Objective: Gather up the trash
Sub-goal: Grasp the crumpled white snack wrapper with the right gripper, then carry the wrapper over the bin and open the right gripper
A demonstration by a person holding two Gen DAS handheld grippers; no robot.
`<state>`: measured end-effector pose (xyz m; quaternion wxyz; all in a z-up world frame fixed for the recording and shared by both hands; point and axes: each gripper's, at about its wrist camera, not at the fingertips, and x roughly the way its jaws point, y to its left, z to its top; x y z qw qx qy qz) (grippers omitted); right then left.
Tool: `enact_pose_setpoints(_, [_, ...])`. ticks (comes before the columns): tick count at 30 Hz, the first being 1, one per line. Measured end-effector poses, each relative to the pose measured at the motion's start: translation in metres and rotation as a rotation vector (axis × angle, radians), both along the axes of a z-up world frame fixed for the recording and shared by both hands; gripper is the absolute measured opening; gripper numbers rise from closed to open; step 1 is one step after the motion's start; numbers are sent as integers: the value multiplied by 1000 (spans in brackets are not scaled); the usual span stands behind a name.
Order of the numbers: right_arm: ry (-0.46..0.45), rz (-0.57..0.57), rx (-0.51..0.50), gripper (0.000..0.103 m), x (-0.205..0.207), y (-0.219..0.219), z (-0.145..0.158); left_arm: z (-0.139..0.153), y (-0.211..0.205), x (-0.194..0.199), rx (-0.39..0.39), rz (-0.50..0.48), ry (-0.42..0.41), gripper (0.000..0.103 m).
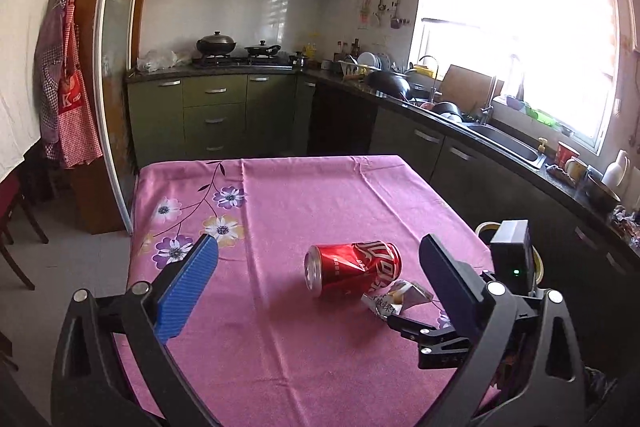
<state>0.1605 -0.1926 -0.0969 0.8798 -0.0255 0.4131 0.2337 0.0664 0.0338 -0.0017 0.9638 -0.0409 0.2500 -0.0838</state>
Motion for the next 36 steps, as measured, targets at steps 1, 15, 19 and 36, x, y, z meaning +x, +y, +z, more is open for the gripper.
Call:
enact_pose_setpoints(1, [11,-12,-16,98,3,4,-4,-2,2,0,-2,-6,2,96])
enact_pose_setpoints(15, [73,-70,-67,76,19,15,-20,-17,17,6,-34,-35,43,96])
enact_pose_setpoints(19, [78,-56,-47,73,16,10,-17,-18,15,6,-32,-42,46,96])
enact_pose_setpoints(36, [11,-148,-58,72,2,-74,9,-19,-11,20,-28,-111,83,96])
